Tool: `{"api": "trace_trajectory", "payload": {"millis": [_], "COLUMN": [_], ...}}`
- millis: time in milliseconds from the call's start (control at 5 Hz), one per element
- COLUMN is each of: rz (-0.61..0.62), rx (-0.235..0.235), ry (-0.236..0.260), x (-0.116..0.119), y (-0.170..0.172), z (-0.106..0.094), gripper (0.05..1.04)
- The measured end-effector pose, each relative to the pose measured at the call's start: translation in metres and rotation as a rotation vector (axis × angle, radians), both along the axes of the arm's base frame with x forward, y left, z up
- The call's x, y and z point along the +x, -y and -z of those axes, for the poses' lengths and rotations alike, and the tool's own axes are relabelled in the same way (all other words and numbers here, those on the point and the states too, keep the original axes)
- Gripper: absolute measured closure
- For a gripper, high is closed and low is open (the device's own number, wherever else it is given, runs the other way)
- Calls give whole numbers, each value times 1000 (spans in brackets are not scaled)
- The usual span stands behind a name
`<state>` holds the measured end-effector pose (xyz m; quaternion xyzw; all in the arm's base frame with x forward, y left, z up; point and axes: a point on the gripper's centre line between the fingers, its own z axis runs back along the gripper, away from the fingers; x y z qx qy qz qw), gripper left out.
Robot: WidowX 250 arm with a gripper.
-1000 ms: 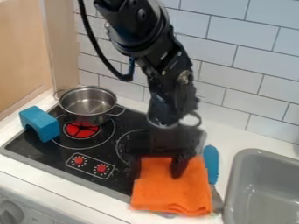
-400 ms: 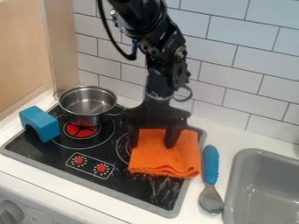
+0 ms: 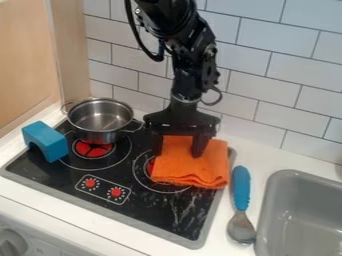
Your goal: Move the orange cloth to the top of the right burner
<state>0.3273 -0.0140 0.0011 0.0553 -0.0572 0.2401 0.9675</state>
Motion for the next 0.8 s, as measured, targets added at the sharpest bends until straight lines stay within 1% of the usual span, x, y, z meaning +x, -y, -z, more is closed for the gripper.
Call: {"api": "trace_trajectory", "payload": {"millis": [400,600,800], "rz": [-7,-18,-46], "rx": [2,9,6], "ry": [0,7,50], "x": [0,-1,3], "y": [-3,-7,-16], "z": [-1,-8,-21], "gripper": [85,85,85]}}
